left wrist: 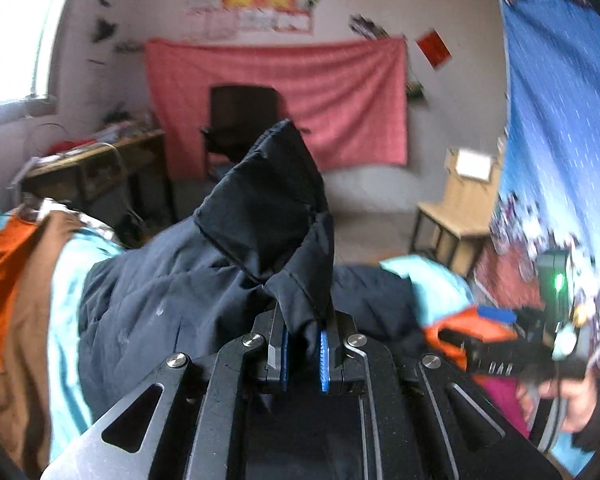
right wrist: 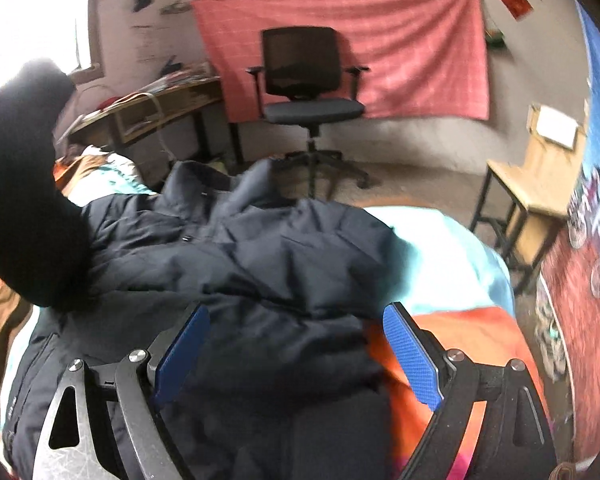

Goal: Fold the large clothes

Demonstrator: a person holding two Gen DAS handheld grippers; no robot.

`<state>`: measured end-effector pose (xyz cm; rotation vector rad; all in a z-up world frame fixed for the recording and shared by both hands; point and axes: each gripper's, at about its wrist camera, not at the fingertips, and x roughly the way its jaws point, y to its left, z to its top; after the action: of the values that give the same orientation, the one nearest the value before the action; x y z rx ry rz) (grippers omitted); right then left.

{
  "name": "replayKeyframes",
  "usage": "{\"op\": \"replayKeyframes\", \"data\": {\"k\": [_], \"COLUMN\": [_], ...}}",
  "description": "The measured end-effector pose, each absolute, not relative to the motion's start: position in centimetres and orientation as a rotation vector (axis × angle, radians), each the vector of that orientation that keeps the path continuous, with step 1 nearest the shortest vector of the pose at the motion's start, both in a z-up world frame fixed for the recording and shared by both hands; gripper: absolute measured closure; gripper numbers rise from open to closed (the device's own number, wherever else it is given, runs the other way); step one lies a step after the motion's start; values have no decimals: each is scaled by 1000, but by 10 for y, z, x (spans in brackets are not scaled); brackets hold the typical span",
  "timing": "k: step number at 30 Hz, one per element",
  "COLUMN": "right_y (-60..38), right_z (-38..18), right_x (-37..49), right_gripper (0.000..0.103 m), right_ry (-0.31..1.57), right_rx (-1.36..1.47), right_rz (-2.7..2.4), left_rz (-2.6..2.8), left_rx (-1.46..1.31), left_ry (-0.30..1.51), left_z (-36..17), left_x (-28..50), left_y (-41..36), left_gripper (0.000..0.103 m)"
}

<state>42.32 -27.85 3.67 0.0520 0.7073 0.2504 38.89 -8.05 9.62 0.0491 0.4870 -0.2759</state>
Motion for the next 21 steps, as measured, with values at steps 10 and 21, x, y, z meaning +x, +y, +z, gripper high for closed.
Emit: {"op": "replayKeyframes", "data": {"k": [10, 21], "right_y": [-322, -302], "right_z": [7, -26], "right_x": [438, 449], "right_gripper": [15, 18], "right_ry": [840, 1013], "right_rx": [299, 582], "right_rz": [285, 450], "left_rz": [-459, -305], "left_rx": [-29, -106], "left_ry": [717, 715], "left_z": [42, 50], "left_x": [410, 379], "left_y": [-119, -37], "left_gripper": [49, 33]}}
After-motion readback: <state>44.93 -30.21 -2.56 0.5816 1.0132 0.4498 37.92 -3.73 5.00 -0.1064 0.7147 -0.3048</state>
